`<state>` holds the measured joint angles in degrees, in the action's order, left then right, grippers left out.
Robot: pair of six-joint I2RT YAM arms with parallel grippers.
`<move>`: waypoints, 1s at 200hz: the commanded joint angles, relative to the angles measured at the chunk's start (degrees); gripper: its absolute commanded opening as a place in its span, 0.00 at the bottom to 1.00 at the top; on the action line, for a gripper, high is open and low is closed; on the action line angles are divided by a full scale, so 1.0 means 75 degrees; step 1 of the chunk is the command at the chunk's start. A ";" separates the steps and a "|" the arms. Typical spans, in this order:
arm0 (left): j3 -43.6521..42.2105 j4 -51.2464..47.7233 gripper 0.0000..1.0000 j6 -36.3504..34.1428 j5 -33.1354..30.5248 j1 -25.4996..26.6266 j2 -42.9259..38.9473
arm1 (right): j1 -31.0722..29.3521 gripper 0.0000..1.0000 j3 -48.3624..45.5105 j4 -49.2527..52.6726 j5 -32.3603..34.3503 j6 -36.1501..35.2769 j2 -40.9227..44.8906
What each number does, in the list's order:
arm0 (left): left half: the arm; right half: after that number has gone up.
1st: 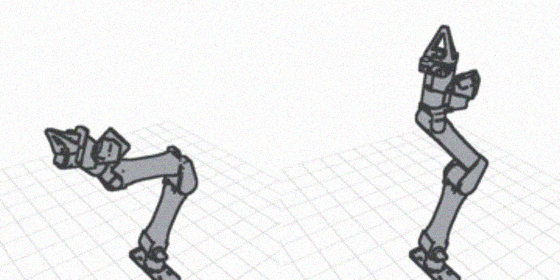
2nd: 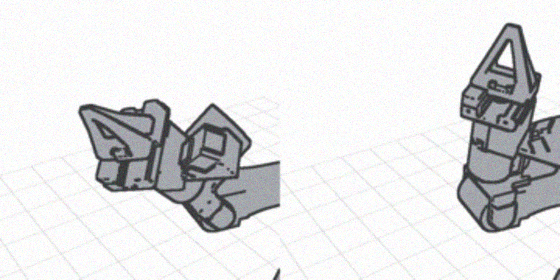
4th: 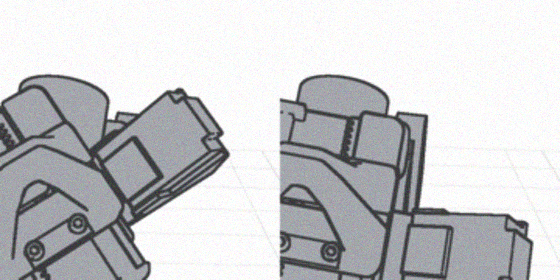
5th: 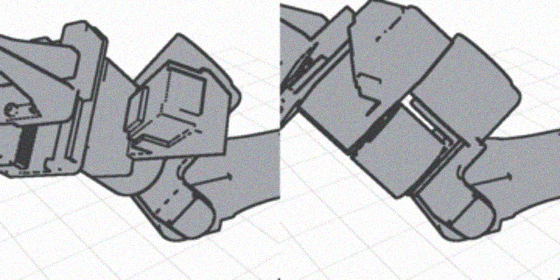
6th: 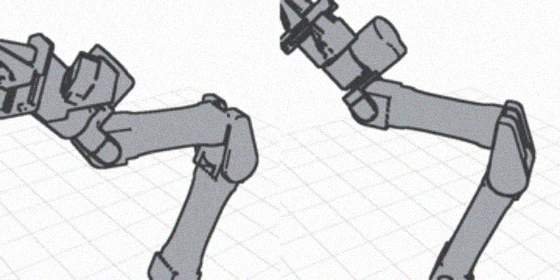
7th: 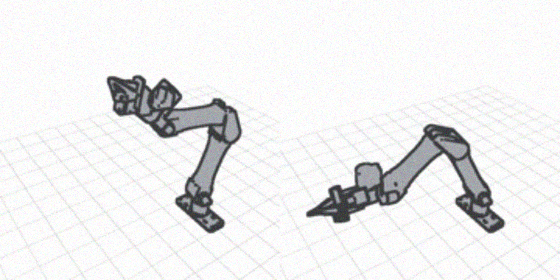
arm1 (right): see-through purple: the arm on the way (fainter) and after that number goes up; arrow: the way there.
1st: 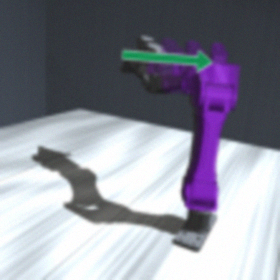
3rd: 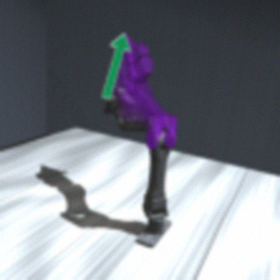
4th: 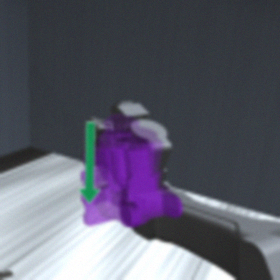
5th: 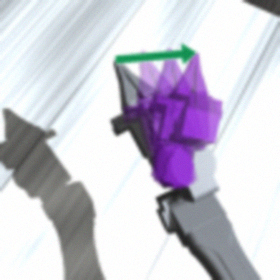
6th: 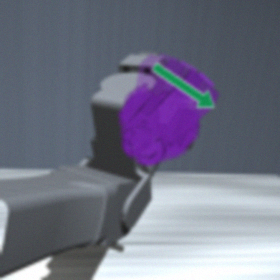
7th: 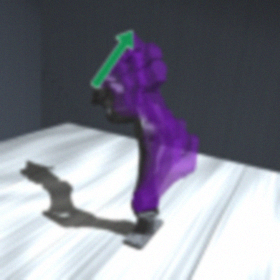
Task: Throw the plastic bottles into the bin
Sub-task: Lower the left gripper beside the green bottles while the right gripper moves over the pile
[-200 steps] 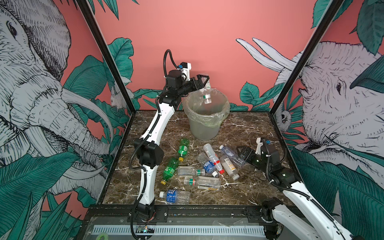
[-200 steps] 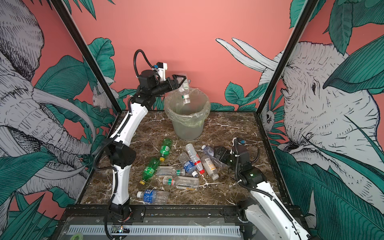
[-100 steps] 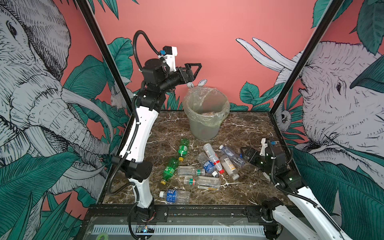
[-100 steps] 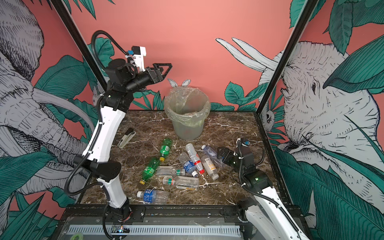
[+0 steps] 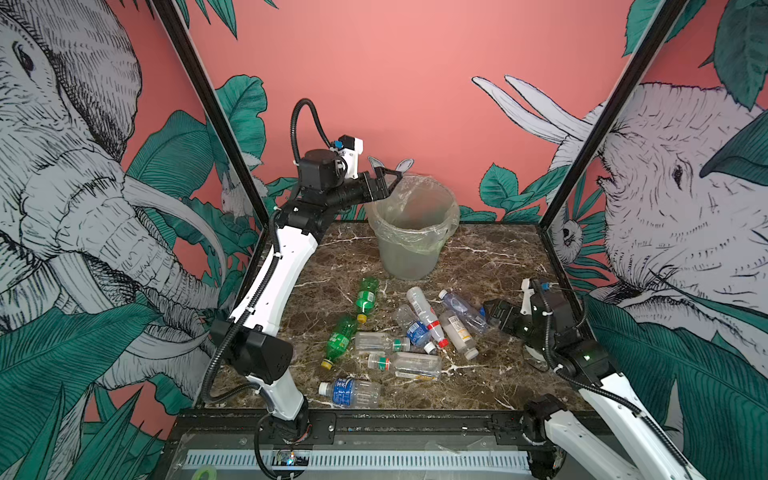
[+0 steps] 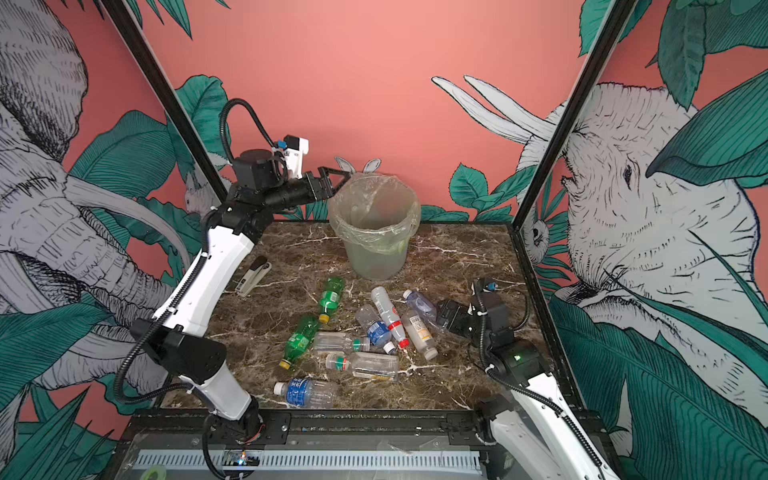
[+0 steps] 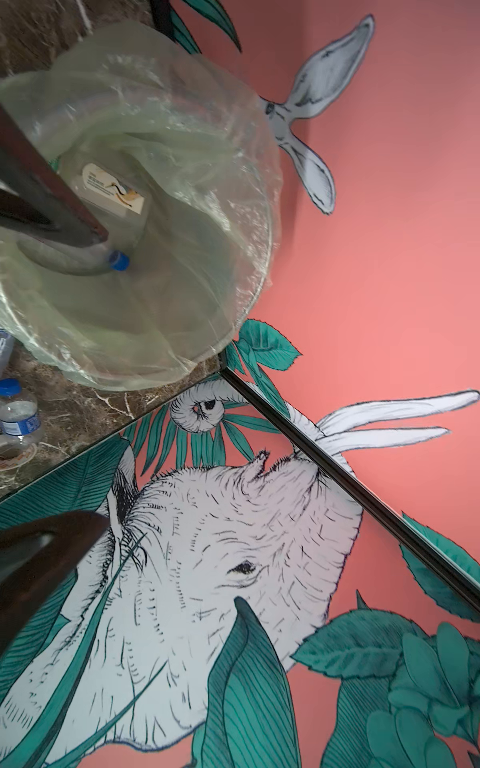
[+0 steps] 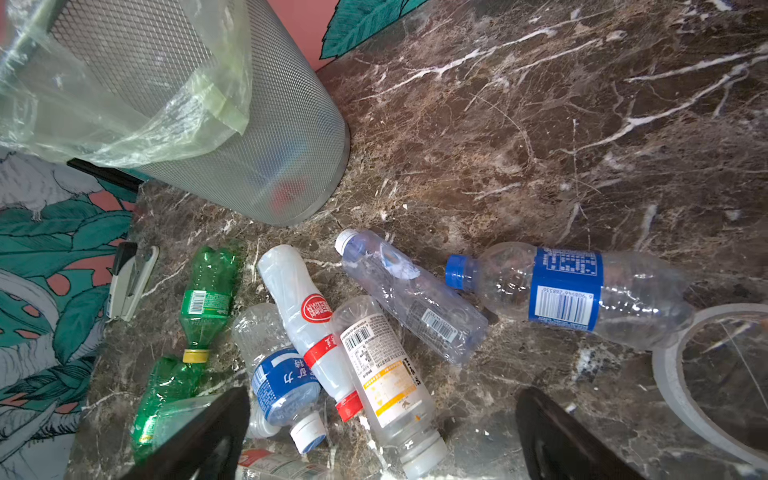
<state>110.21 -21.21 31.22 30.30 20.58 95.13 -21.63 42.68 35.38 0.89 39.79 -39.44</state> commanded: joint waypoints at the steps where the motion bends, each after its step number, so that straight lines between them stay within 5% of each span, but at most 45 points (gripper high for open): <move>1: -0.0503 0.0011 0.99 -0.0338 -0.0148 -0.0032 -0.1084 | 0.0024 0.99 0.0157 0.0340 0.0093 -0.0365 -0.0087; 200: -0.4452 -0.2302 1.00 -0.1572 -0.1667 -0.0338 -0.3884 | 0.0016 0.99 -0.0499 0.0098 -0.0779 -0.0857 -0.1036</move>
<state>80.42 -36.18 21.04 20.47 18.20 69.95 -21.63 39.83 37.74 -3.86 34.46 -45.67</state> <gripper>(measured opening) 0.994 0.989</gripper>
